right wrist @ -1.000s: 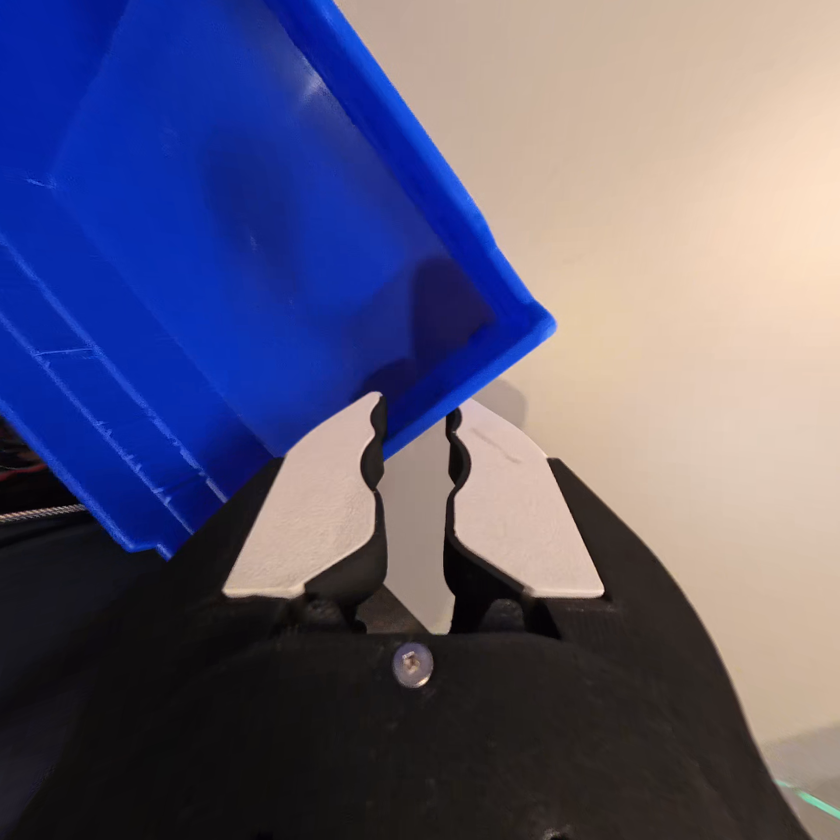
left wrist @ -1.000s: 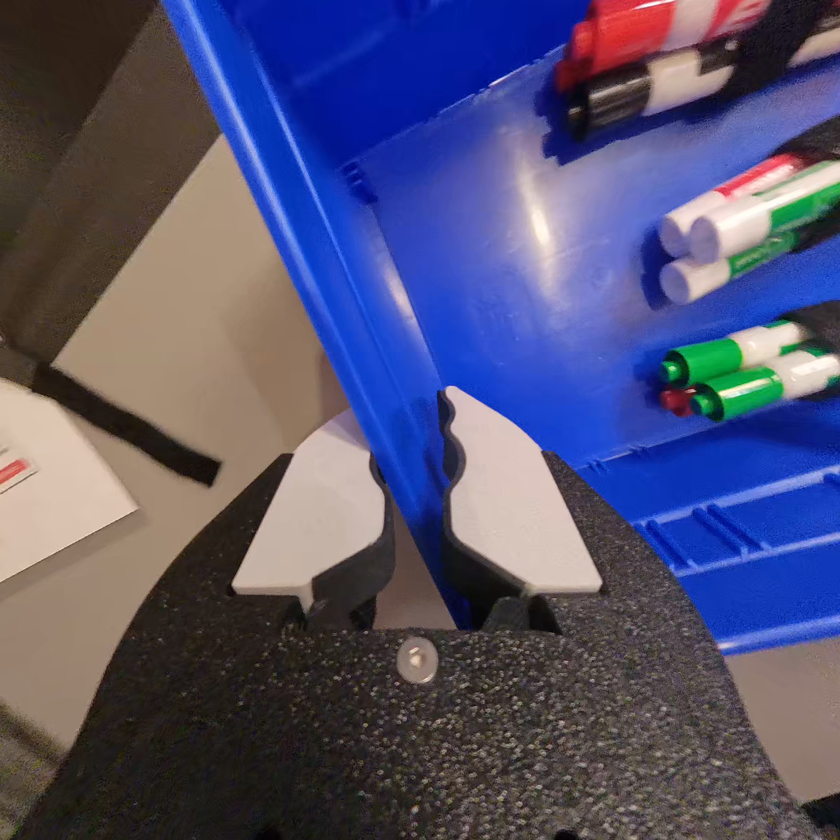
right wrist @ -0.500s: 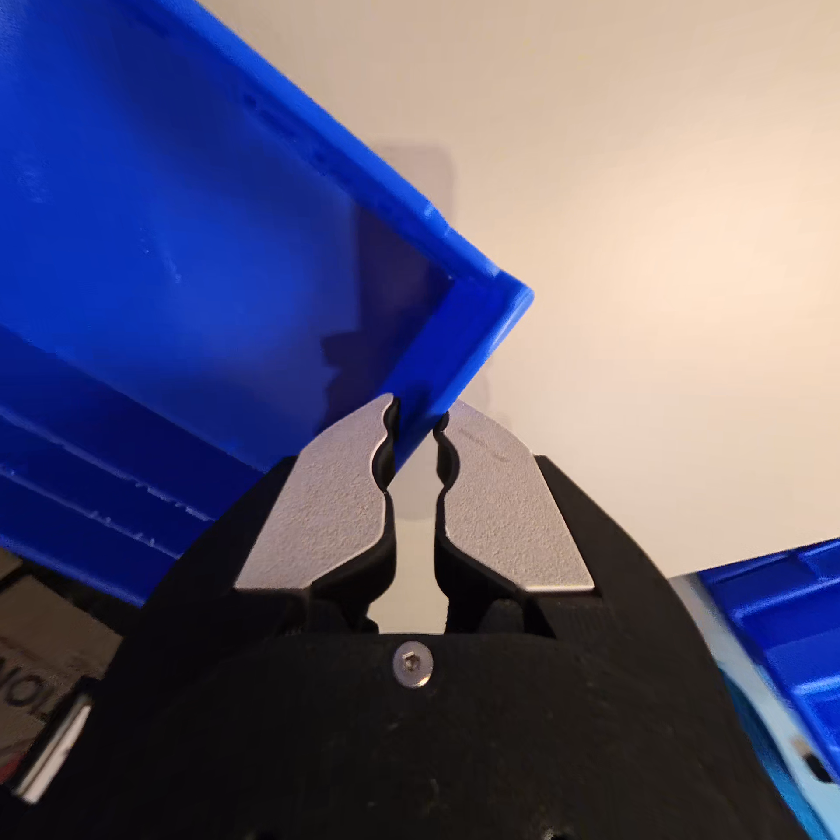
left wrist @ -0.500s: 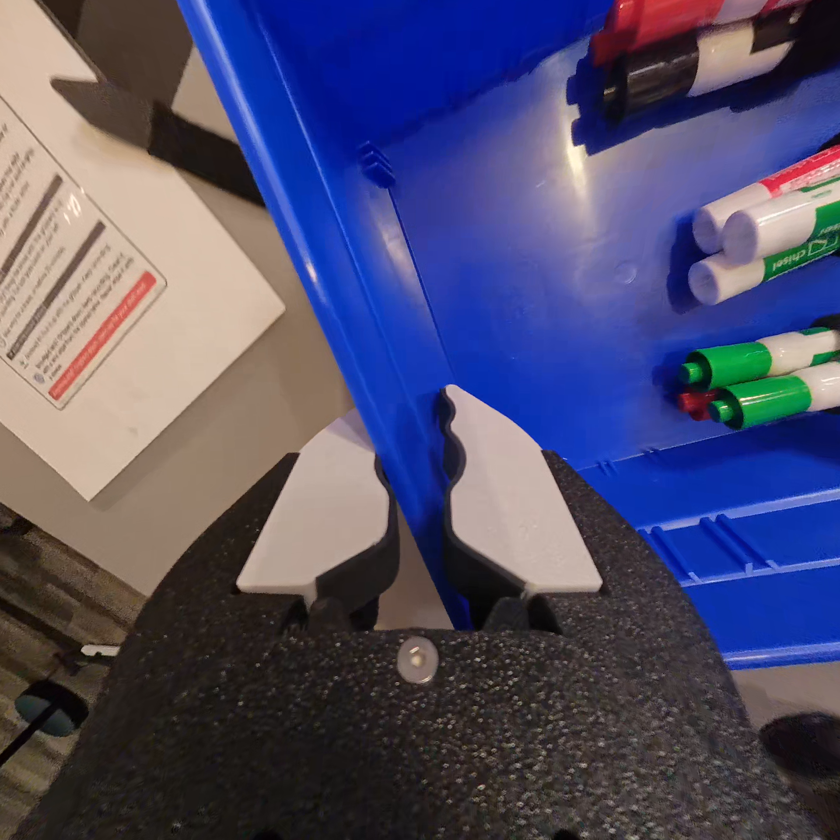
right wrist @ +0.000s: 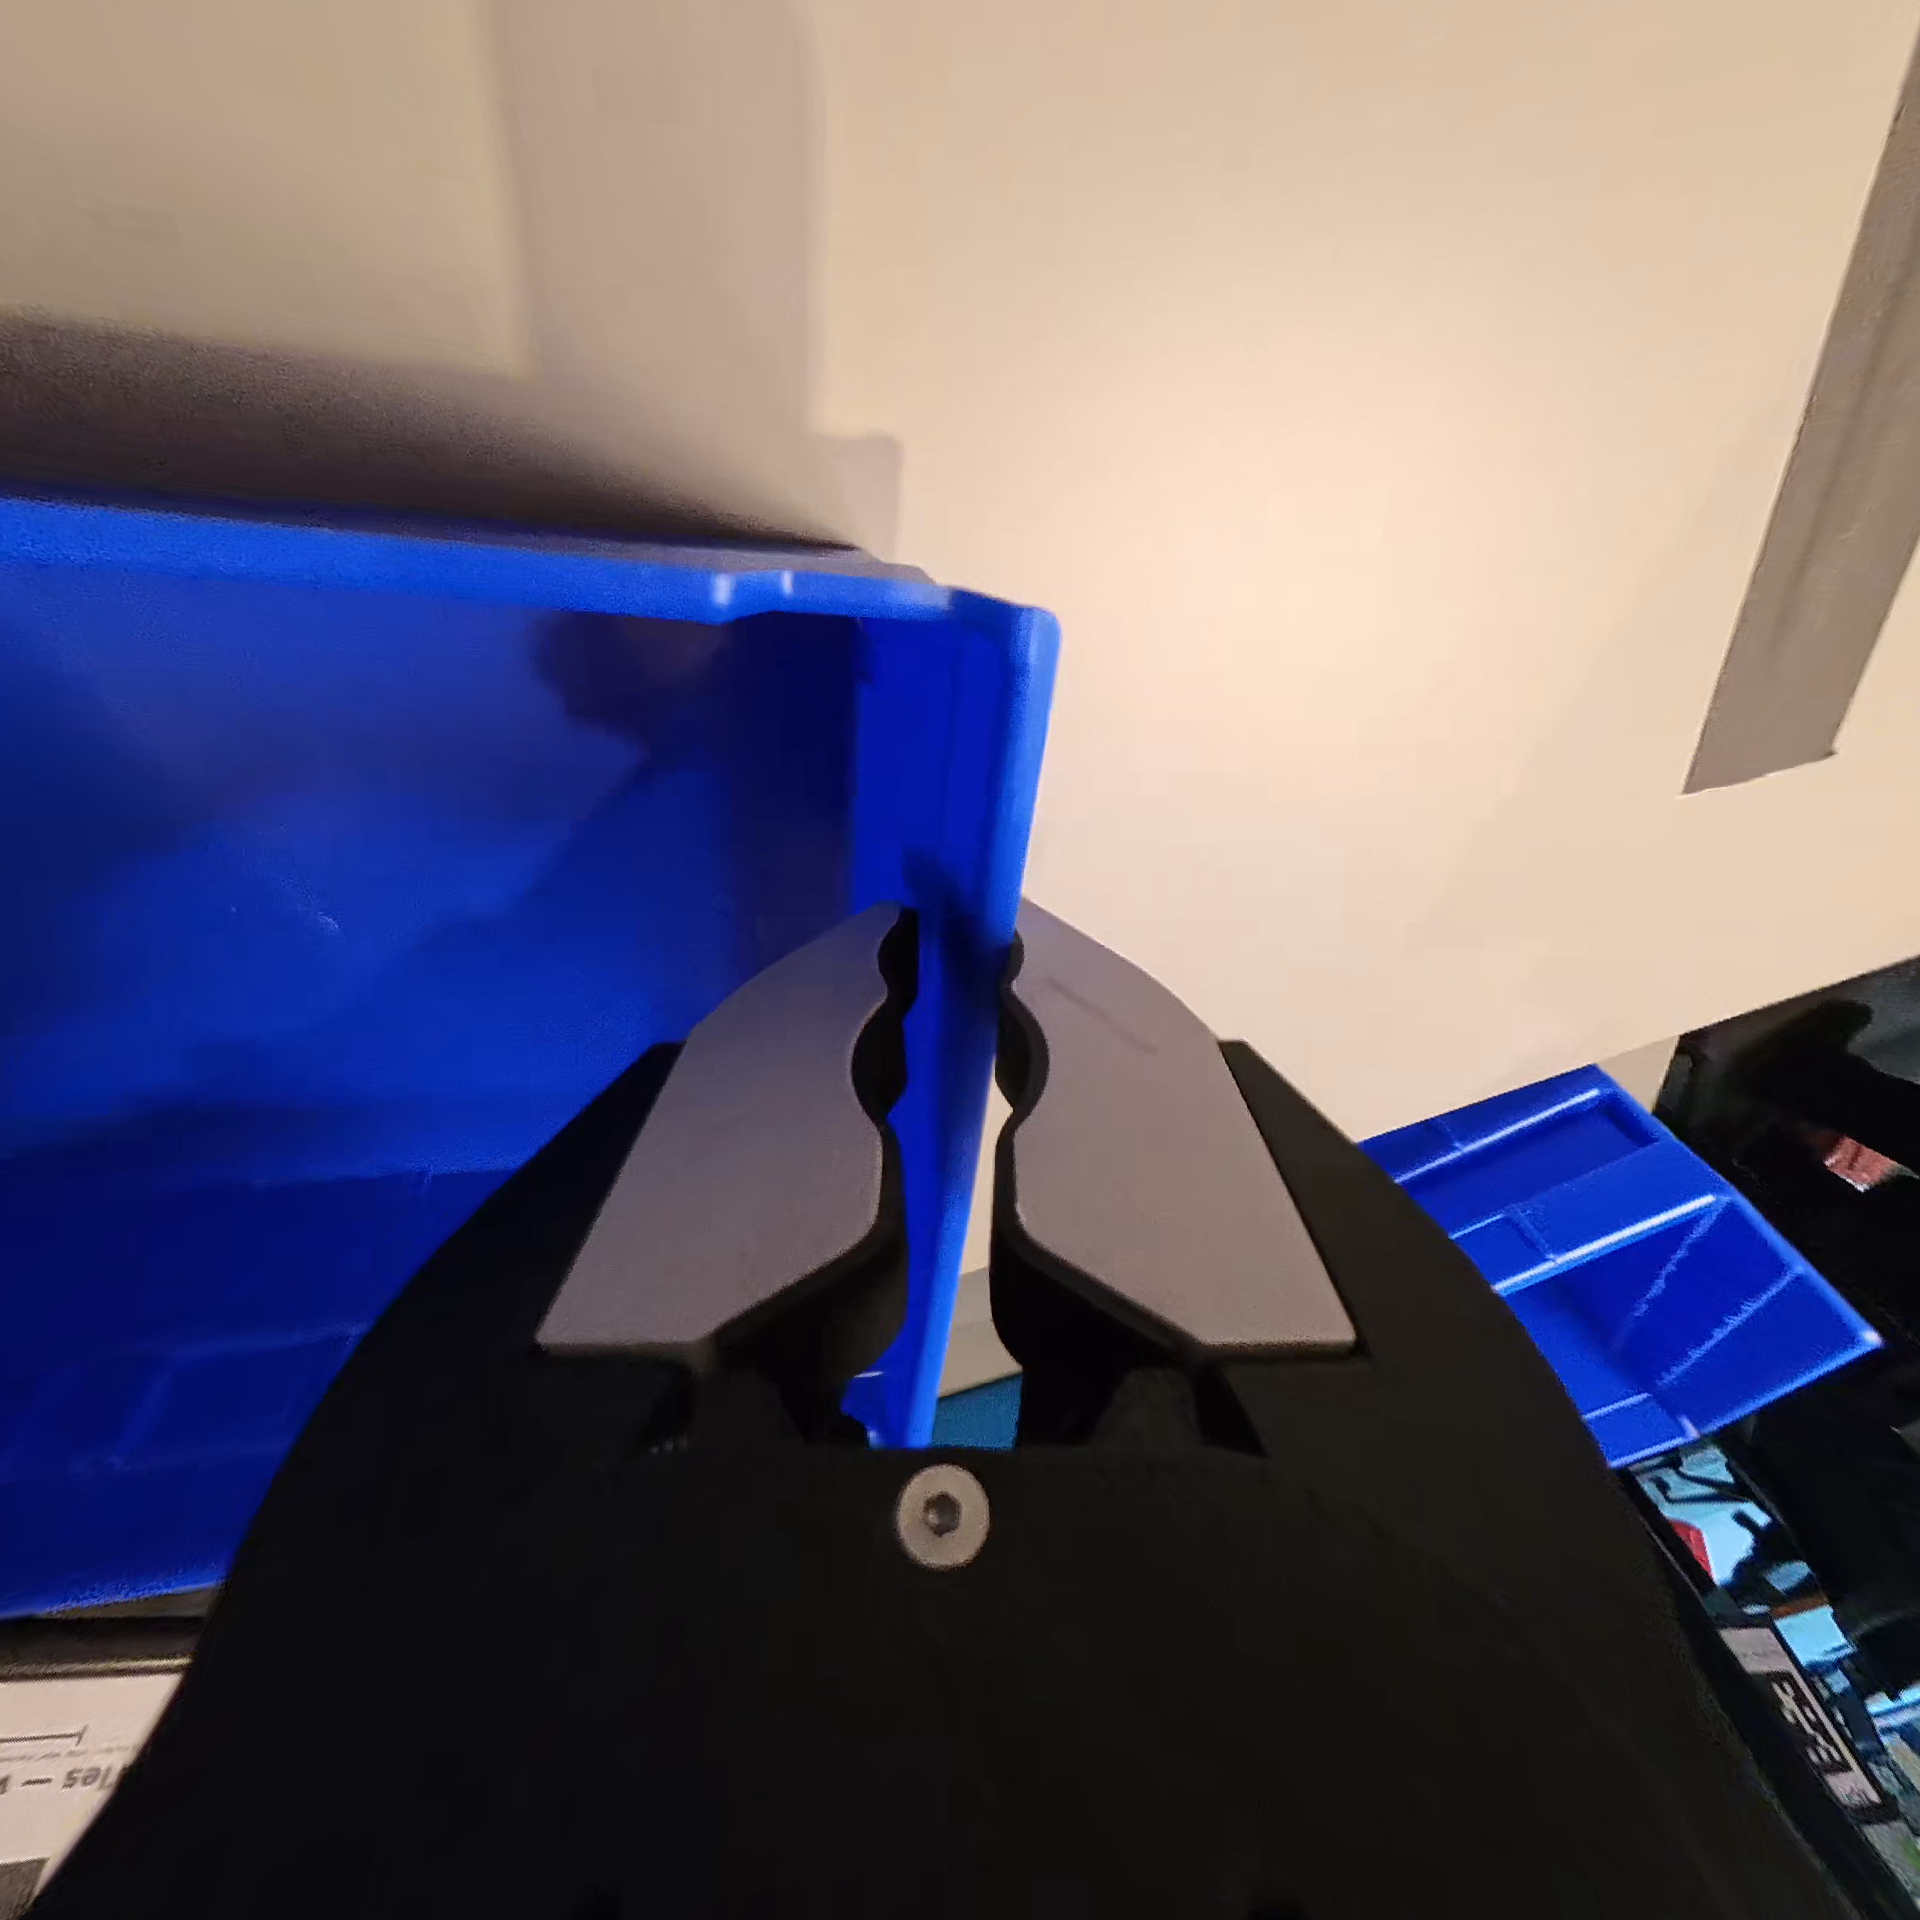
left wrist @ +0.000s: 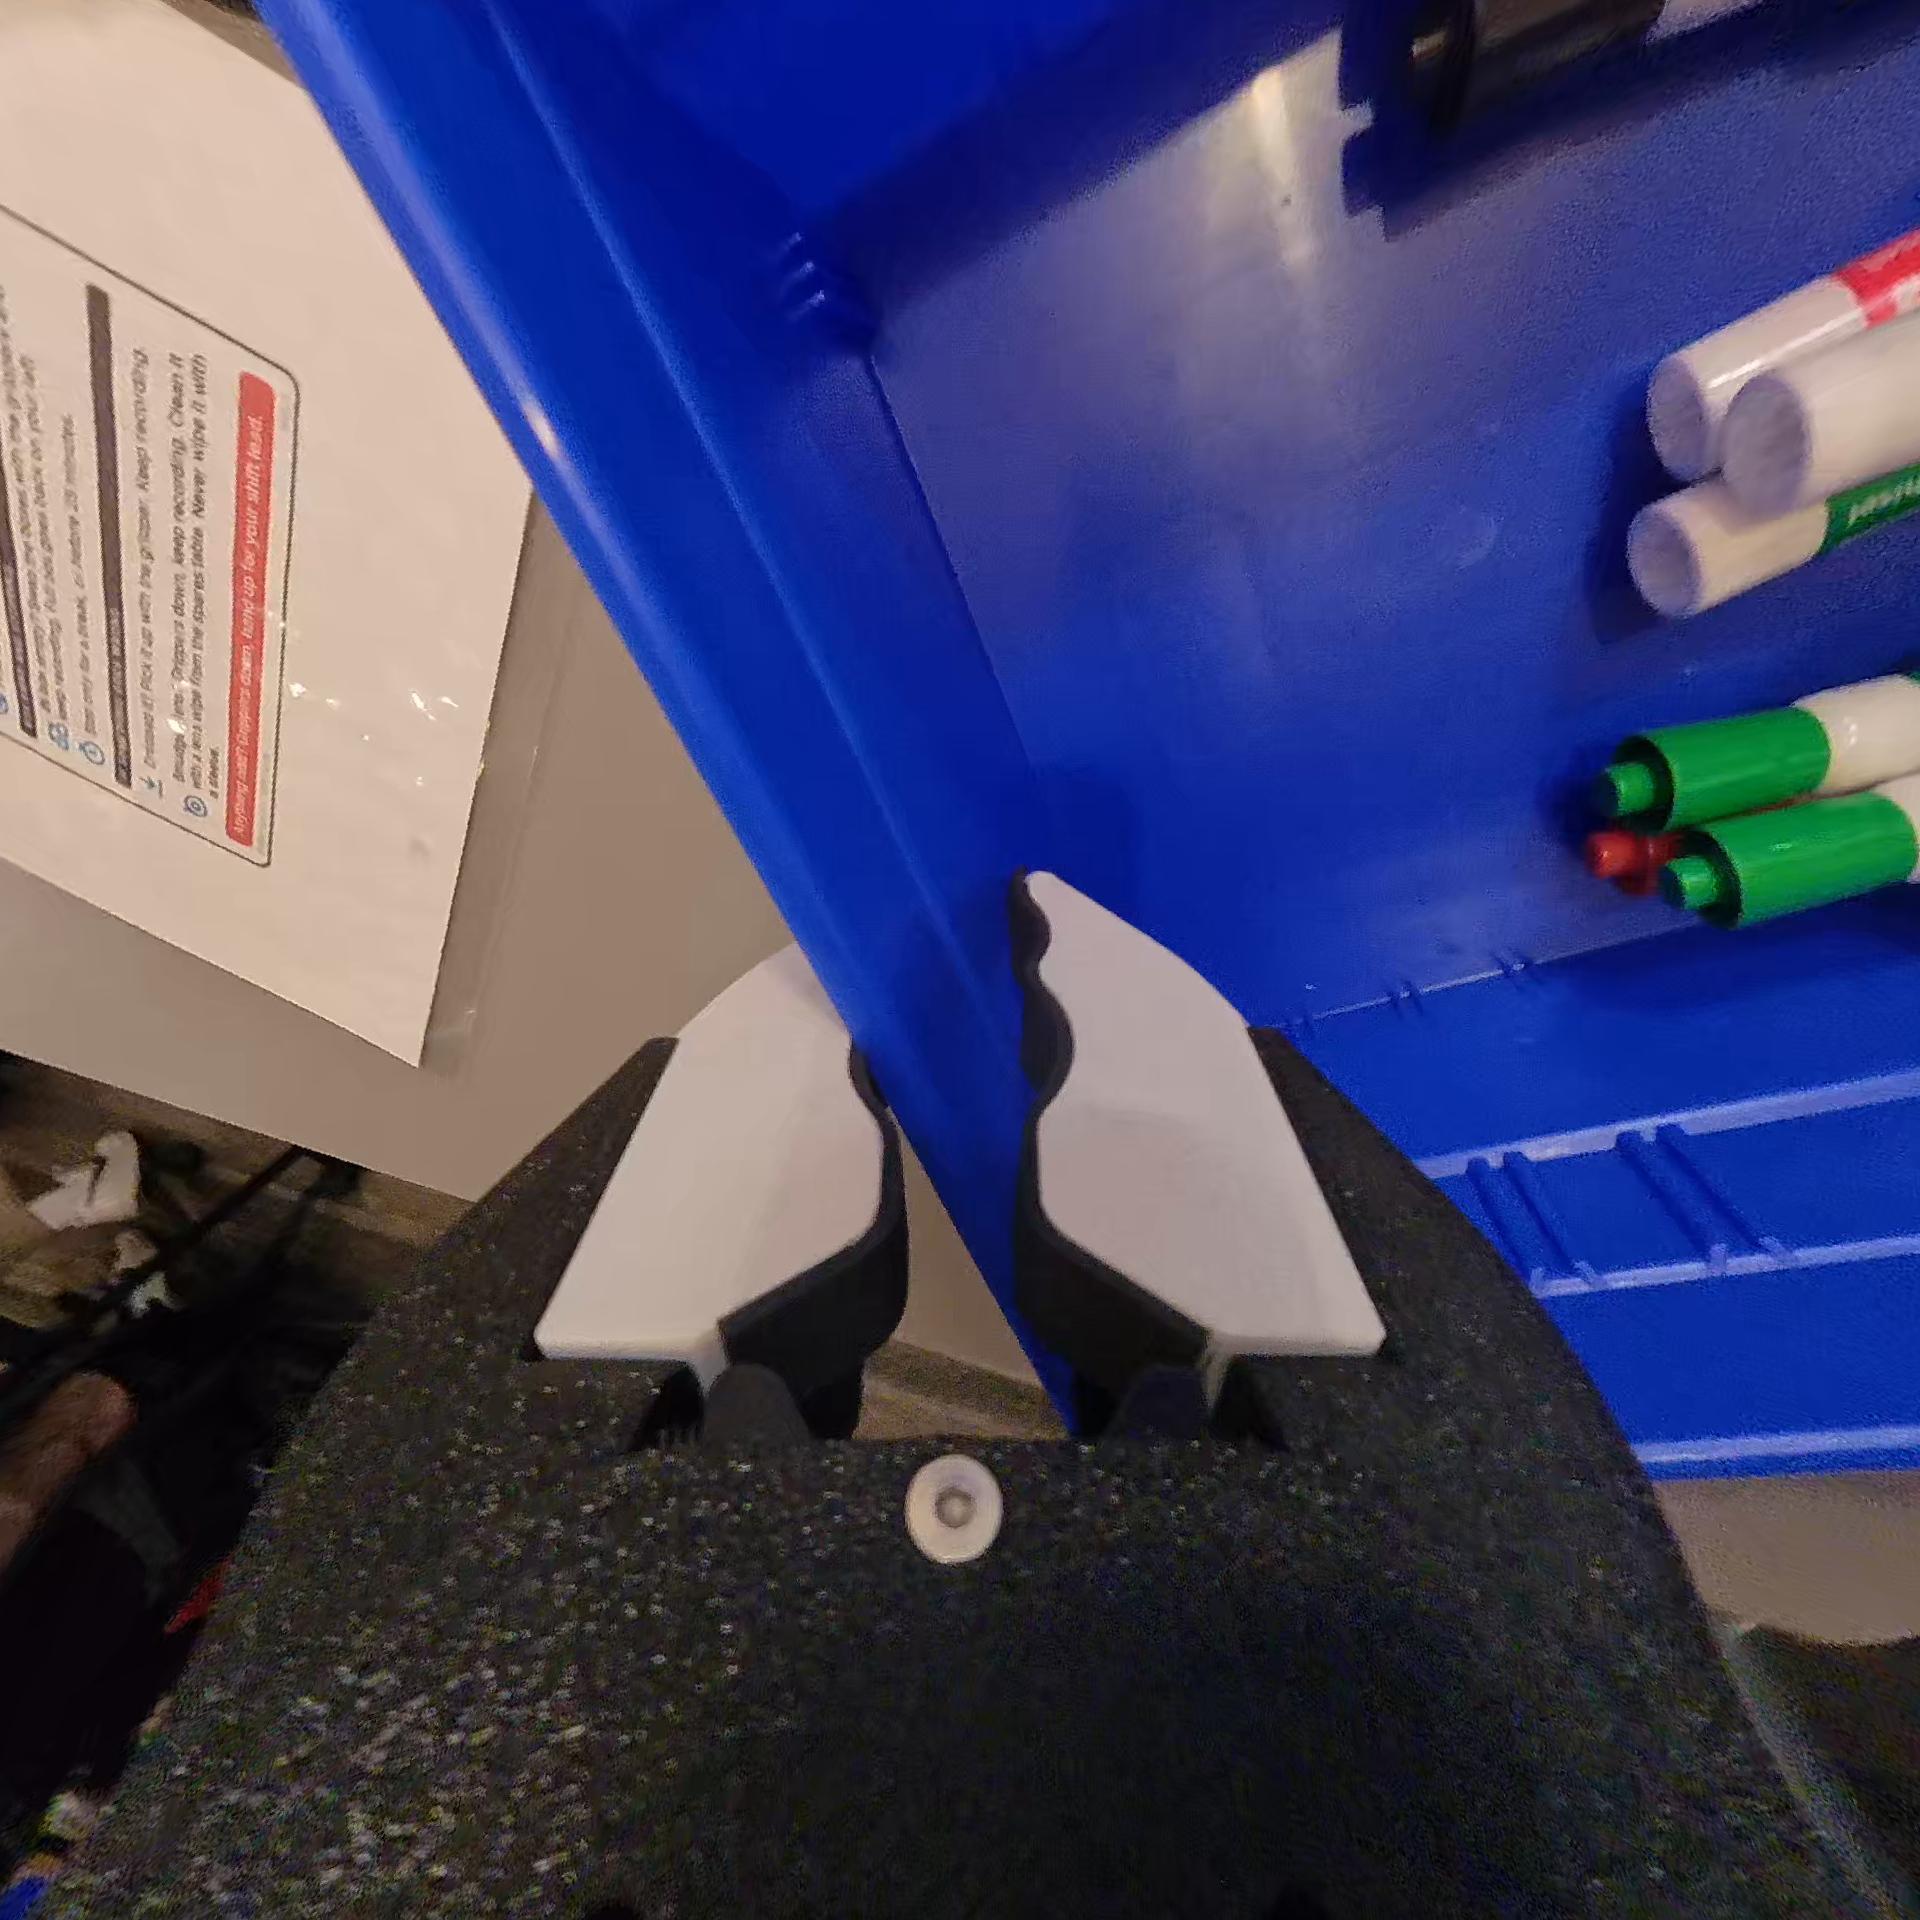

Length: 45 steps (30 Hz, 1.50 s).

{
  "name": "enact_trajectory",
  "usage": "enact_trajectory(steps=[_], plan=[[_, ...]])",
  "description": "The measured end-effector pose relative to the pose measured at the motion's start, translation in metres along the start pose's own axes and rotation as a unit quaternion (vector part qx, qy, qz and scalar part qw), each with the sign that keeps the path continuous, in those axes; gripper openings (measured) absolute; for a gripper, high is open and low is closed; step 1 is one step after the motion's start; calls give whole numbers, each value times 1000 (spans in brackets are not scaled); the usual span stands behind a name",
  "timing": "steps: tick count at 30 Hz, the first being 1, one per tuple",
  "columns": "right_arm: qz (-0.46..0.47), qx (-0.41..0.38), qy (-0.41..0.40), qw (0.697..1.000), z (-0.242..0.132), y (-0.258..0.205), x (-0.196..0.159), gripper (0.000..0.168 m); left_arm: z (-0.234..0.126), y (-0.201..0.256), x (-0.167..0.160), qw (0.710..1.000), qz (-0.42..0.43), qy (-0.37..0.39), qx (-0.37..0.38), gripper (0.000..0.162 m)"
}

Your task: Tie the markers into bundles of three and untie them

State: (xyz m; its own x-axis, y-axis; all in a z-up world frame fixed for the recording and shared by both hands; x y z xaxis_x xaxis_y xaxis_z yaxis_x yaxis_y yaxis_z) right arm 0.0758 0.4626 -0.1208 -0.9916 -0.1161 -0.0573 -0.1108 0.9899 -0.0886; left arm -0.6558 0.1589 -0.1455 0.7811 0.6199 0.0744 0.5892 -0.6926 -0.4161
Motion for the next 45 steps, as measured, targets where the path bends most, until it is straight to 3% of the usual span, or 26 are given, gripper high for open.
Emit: enact_trajectory(steps=[10, 15, 22, 26, 30, 32, 34, 38, 41, 45], plan=[[-8, -28, -22, 999, -3, 35, 5, 13, 11, -29, -7, 988, 149, -33, -12, 22], [-7, -42, -22, 999, -4, 53, 5, 14, 16, -37, -4, 984, 174, -40, 6, 24], [1, -66, -17, 998, -5, 59, 0, 17, 18, -37, 5, 983, 156, -45, 86, 46], [57, -54, 13, 997, -15, 50, -10, 46, 5, -42, -2, 986, 95, -55, 126, 77], [131, -75, 105, 983, -41, 18, -23, 62, -32, -48, -8, 974, 14, -49, 219, 85], [149, -38, 199, 968, -53, -29, -20, 66, -57, -32, -6, 971, -41, -43, 233, 86], [107, -6, 238, 965, -52, -95, -21, 72, -83, 4, 6, 976, -91, -7, 196, 87], [38, -19, 165, 985, -5, -193, -33, 71, -126, 111, 26, 992, -56, 82, 83, 82], [21, -14, 120, 992, 27, -213, -37, 62, -134, 169, 24, 994, -11, 100, 44, 70], [18, -5, 69, 997, 56, -208, -47, 51, -123, 199, 9, 995, 2, 92, 49, 57]])
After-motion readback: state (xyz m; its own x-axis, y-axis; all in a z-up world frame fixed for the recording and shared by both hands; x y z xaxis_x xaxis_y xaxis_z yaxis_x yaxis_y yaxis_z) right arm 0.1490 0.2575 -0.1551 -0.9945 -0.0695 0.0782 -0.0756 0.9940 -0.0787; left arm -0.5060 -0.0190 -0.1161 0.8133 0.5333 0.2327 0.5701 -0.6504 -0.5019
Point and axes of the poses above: each gripper's, where its closed fingertips meet, z out along the fingers, x out of its top, y = z × x across the jaws, the point moved 7 cm from there along -z, back along the fingers, and after that the axes turned 15 degrees about x, right-handed, at the moved point
